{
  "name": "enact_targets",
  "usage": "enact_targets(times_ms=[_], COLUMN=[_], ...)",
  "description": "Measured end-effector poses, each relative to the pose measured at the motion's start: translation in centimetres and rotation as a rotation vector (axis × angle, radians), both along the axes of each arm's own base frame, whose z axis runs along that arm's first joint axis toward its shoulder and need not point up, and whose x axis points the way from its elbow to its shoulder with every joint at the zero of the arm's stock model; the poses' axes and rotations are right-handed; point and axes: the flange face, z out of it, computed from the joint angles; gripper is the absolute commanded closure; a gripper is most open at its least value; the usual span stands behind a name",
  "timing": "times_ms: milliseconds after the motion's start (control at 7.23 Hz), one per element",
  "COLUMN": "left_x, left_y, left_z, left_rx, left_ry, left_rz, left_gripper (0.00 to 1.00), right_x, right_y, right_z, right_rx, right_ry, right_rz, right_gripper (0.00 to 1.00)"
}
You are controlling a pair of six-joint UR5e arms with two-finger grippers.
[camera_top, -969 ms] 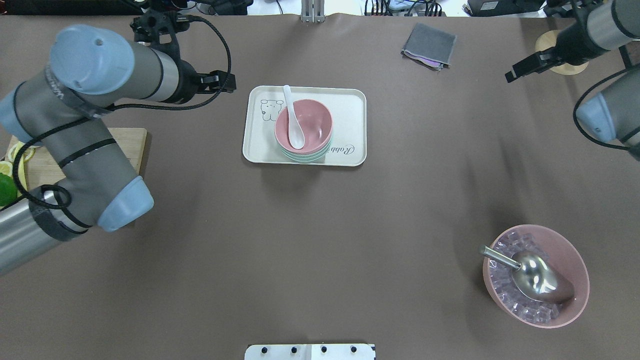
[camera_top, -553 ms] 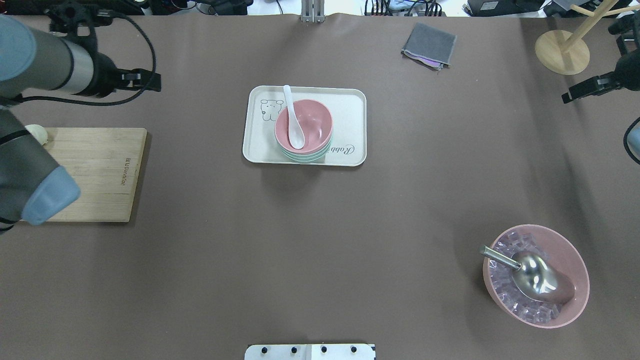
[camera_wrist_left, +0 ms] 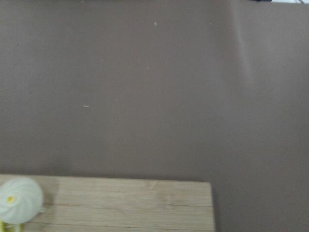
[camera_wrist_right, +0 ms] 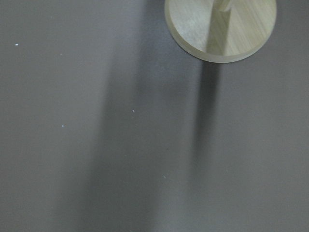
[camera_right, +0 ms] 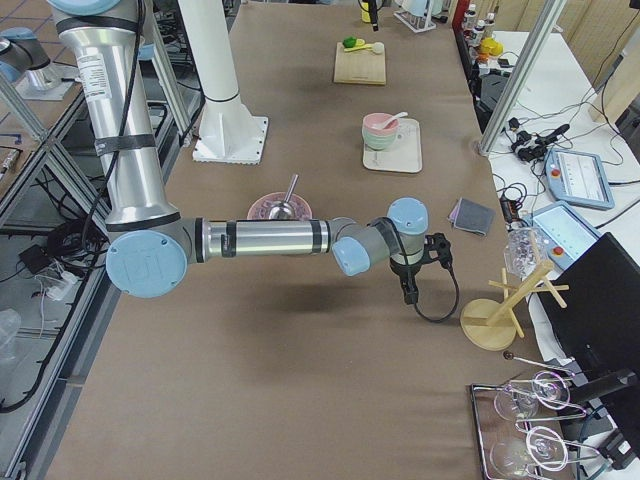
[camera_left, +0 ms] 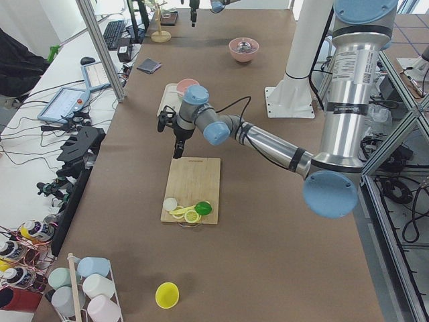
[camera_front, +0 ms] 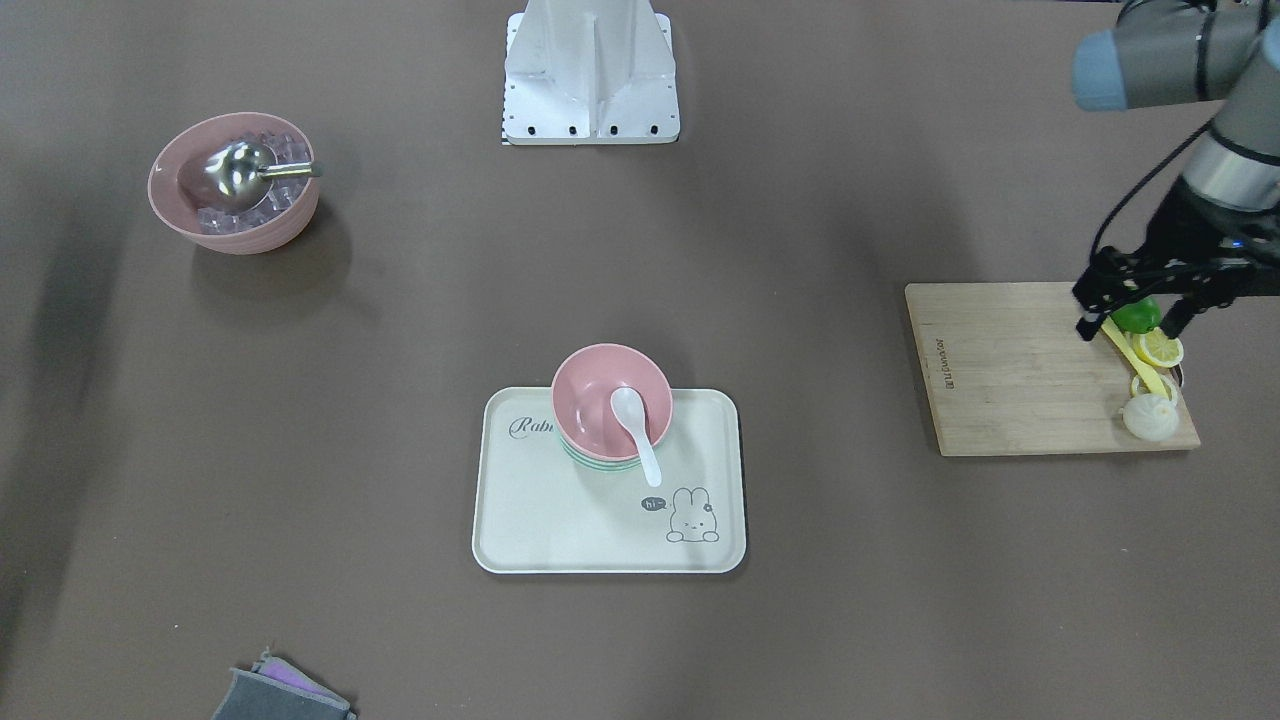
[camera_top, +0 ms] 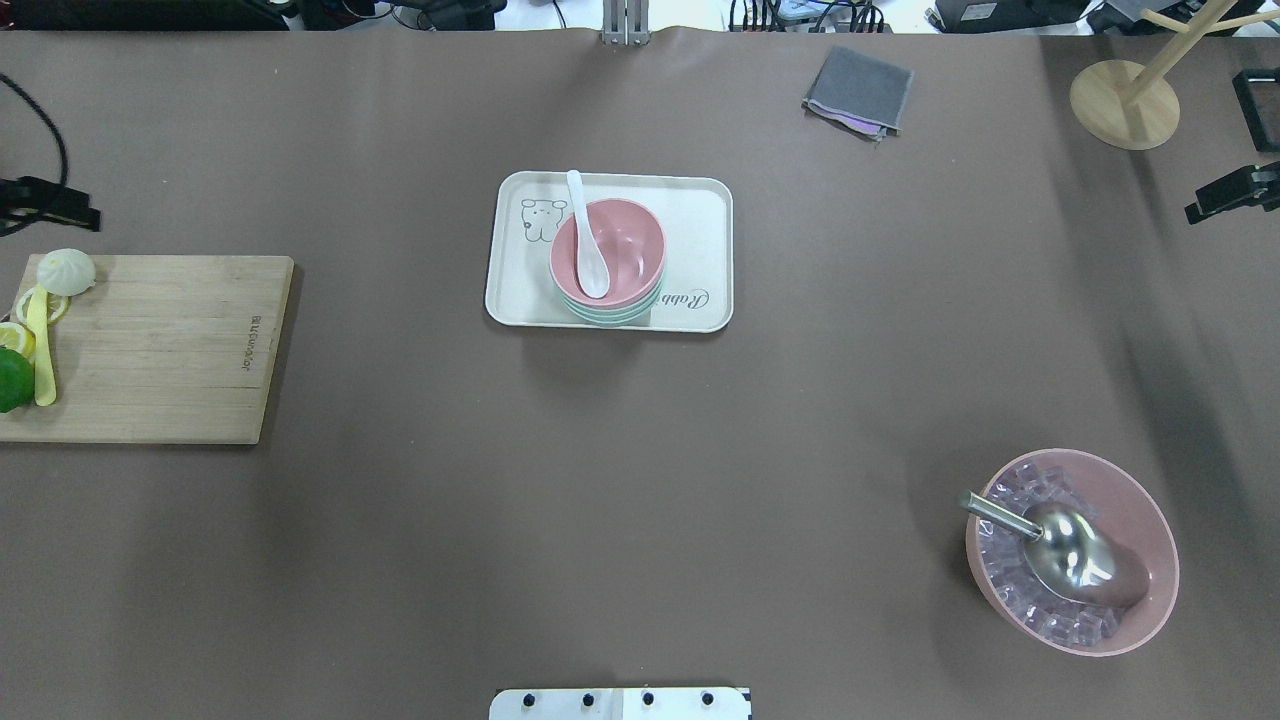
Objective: Stack pink bowl on green and place spoon
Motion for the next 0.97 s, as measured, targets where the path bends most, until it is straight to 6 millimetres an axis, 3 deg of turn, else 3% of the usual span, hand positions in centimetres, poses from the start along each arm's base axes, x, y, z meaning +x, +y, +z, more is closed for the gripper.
enact_targets(times_ms=[277, 415, 692, 969], left_x=[-7.7, -9.6, -12.0, -13.3], left_y=[0.5, 1.3, 2.5, 2.9], left_z=[6.6, 9.0, 12.0, 13.1], left_rx=[-0.034, -0.077, -0.136, -0.157], left_ry=[-0.031, -0.008, 0.019, 0.026], left_rz=[0.013, 0.012, -0.009, -0.032], left_gripper=[0.02, 0.02, 0.02, 0.02], right_x=[2.3, 3.1, 4.5, 5.5], right_y=[-0.5, 0.4, 3.9, 6.4], right_z=[-2.7, -3.9, -4.0, -2.4], right_rx=[-0.116, -0.162, -0.22, -0.26], right_ry=[0.023, 0.028, 0.012, -0.013], right_rz=[-0.013, -0.01, -0.002, 0.005], right_gripper=[0.0, 0.0, 0.0, 0.0])
